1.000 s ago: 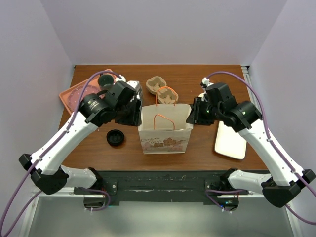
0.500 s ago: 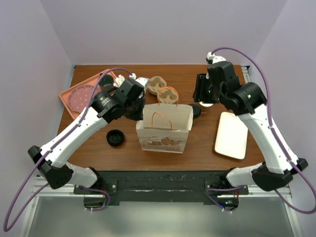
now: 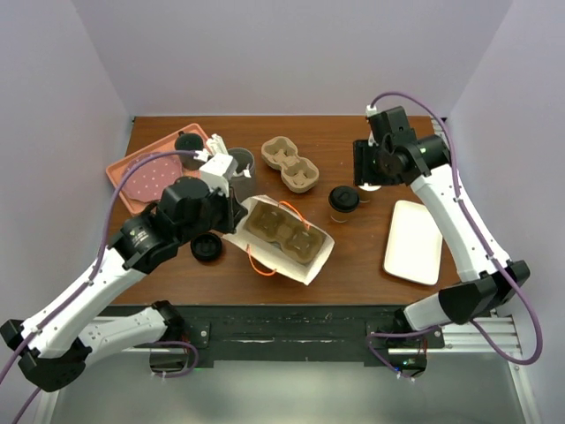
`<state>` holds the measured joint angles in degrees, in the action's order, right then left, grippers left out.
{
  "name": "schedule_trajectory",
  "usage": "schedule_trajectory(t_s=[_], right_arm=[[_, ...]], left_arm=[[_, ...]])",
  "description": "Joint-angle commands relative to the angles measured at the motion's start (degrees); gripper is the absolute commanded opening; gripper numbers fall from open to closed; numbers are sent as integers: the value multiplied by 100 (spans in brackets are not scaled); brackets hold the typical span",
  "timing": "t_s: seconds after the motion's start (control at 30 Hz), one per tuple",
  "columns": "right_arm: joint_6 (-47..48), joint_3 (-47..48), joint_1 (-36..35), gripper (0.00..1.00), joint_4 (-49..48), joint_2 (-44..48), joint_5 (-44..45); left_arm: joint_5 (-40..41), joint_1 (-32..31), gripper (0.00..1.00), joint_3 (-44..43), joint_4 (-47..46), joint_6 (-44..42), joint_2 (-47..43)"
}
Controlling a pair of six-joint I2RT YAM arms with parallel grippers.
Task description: Pack the takeout coffee
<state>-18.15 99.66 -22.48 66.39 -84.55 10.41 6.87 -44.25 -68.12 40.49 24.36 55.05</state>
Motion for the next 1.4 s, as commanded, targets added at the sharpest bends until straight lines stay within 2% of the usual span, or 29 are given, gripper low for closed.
schedule_trajectory(t_s=[0.0,0.13,0.2,0.33,0.47,0.87,1.1,1.37], right_arm=[[216,-647,-28,57,-196,404,-312],[75,-746,-28,58,-232,238,-312],[57,-763,-28,63,-302,115,-330],[57,-930,-28,64,-530,-96,-329],[233,-992,-28,77,-688,-403,-418],[664,-272,-28,87,-909,-1906,-347],[673,-245,-20,88,-944,-2056,-49],[541,-350,-20,88,-1023,-2118,-162]], left_arm=[[112,-57,0,482,-902,-142,-486],[60,-57,0,335,-614,-274,-302],[-19,-58,0,212,-560,-326,-214],[-11,-57,0,255,-612,-362,-423],[-10,-57,0,334,-586,-335,-583],[-72,-57,0,229,-191,-265,-811],[-125,-57,0,281,-120,-239,-952],[-221,-57,0,308,-129,-239,-961]])
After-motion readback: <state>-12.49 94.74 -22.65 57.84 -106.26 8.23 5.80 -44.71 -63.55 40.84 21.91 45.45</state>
